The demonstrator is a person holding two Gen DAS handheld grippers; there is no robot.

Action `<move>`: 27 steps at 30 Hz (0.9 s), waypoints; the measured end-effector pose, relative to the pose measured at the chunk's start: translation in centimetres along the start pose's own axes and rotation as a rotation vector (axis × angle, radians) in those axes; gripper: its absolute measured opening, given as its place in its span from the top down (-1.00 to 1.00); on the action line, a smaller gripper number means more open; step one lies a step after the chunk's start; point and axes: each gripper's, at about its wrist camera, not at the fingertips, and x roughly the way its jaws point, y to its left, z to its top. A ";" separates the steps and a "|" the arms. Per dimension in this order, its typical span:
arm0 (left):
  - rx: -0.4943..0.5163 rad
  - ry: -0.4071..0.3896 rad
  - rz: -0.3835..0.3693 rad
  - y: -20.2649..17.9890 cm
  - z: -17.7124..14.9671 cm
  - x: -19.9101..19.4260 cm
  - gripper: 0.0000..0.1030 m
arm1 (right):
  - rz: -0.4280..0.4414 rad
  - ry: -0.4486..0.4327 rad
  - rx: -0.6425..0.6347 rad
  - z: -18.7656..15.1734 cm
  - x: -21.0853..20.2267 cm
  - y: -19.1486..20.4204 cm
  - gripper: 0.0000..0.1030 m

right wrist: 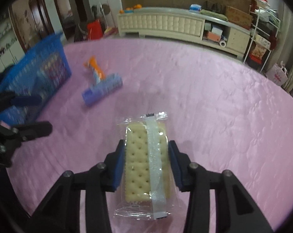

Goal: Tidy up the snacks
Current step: 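Grasp the cracker pack with the right tool while the left tool grasps the purple Doublemint roll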

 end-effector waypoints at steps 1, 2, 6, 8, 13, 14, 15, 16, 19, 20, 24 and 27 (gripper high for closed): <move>-0.008 -0.001 -0.001 0.1 0.3 0.0 -0.53 | 0.002 -0.016 0.008 0.5 -0.4 -0.1 0.08; -0.011 -0.001 0.000 0.2 0.6 0.1 -0.53 | 0.005 -0.028 0.013 0.9 -0.7 -0.1 0.08; 0.018 -0.009 0.026 -0.1 2.1 0.3 -0.53 | 0.029 -0.067 0.027 2.4 -1.3 0.1 0.08; 0.033 -0.003 0.025 -0.5 2.8 0.7 -0.53 | 0.040 -0.077 0.031 3.1 -1.2 0.1 0.08; 0.054 0.032 0.043 -1.1 3.9 2.6 -0.53 | 0.030 -0.075 0.054 3.8 -0.4 -0.4 0.08; 0.053 0.039 0.047 -1.2 4.1 3.1 -0.53 | 0.031 -0.070 0.065 3.9 -0.2 -0.6 0.08; 0.052 0.044 0.044 -1.2 4.3 3.3 -0.53 | 0.041 -0.065 0.082 4.0 0.0 -0.9 0.08; 0.047 0.052 0.038 -1.1 4.5 3.8 -0.53 | 0.050 -0.063 0.097 3.9 0.1 -1.2 0.08; 0.026 0.058 0.026 -0.8 5.1 4.8 -0.53 | 0.040 -0.044 0.123 3.6 0.7 -2.0 0.08; 0.023 0.059 0.025 -0.6 5.1 5.0 -0.53 | 0.025 -0.036 0.129 3.5 0.9 -2.3 0.08; 0.017 0.067 0.083 -0.3 5.4 6.3 -0.30 | 0.017 -0.023 0.159 3.3 1.3 -3.2 0.08; 0.006 0.103 0.059 0.1 5.6 7.7 -0.14 | 0.028 -0.019 0.168 3.4 1.5 -3.4 0.08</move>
